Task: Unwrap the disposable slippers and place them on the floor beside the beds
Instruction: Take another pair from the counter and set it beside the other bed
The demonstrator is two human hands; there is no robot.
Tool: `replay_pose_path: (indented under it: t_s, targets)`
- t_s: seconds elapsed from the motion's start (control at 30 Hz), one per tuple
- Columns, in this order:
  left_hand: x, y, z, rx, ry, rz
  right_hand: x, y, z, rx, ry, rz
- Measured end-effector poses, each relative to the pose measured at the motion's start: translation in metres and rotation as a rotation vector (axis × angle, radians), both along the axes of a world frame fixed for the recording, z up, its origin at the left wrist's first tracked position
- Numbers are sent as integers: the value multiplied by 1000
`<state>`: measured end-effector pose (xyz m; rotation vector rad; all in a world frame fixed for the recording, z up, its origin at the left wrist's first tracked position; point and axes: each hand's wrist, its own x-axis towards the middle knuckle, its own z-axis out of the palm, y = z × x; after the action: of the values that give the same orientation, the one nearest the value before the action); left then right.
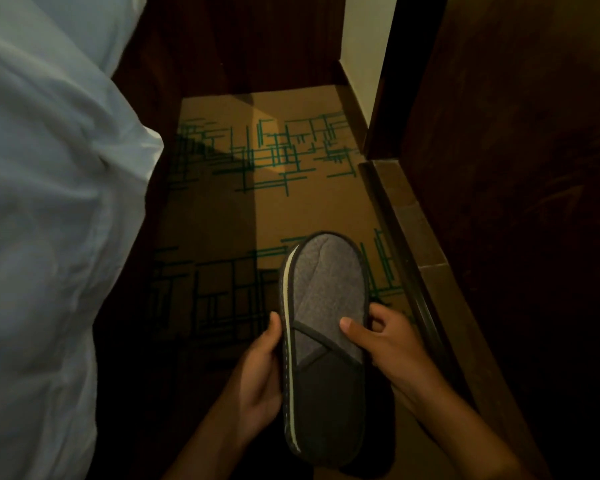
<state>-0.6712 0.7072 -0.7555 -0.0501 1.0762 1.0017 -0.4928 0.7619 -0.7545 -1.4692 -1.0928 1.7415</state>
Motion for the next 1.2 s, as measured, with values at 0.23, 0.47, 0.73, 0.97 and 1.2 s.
replay_pose_path:
  t_s: [0.23, 0.47, 0.73, 0.97, 1.2]
  targets:
    - [-4, 9, -8, 128, 53, 47, -2, -8, -9, 19, 39, -44]
    - [-2, 0, -16, 74, -84, -26, -11, -19, -17, -79, 174, -93]
    - [1, 8, -17, 106, -45, -156, -13, -17, -29, -50, 65, -113]
    - [-19, 7, -35, 129, 84, -172, -14, -24, -37, -67, 62, -92]
    - [-17, 12, -32, 240, 0, -383, -12, -30, -46, -157, 122, -104]
